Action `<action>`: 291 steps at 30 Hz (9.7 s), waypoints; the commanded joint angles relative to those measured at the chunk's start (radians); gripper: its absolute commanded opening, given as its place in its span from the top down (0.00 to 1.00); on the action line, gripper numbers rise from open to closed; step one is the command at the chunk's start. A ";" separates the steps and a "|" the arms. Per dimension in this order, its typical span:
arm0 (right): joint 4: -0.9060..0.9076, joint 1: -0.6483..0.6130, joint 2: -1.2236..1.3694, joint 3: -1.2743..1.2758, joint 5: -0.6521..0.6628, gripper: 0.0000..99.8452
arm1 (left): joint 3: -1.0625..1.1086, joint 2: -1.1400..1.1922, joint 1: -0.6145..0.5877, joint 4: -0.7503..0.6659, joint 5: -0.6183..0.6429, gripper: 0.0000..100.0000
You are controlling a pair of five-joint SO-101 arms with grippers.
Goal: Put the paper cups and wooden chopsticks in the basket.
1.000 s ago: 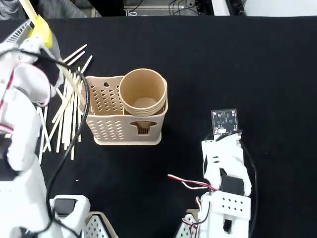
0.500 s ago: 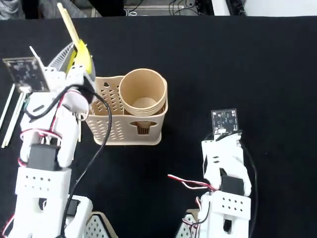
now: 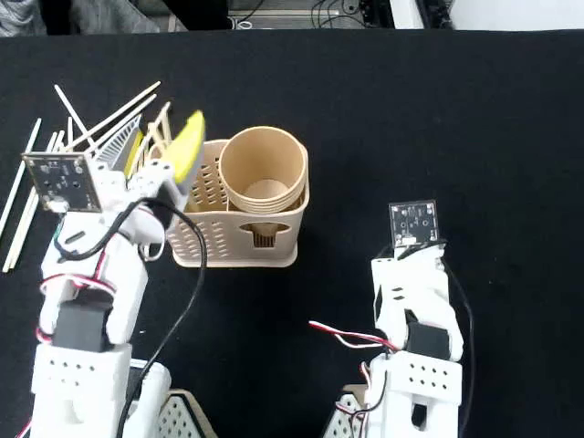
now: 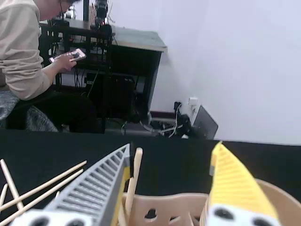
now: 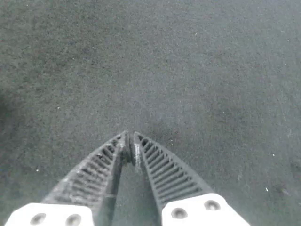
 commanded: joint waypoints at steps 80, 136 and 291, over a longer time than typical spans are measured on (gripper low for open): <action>-0.014 0.006 -0.015 -0.007 -0.005 0.99 | -1.512 1.459 -0.634 1.254 -0.483 0.97; -0.017 0.006 -0.015 -0.007 -0.005 0.99 | 0.137 -0.135 0.056 -0.081 0.020 0.82; -0.014 0.006 -0.015 -0.007 -0.005 0.99 | -0.447 0.348 -0.582 0.436 -0.192 0.77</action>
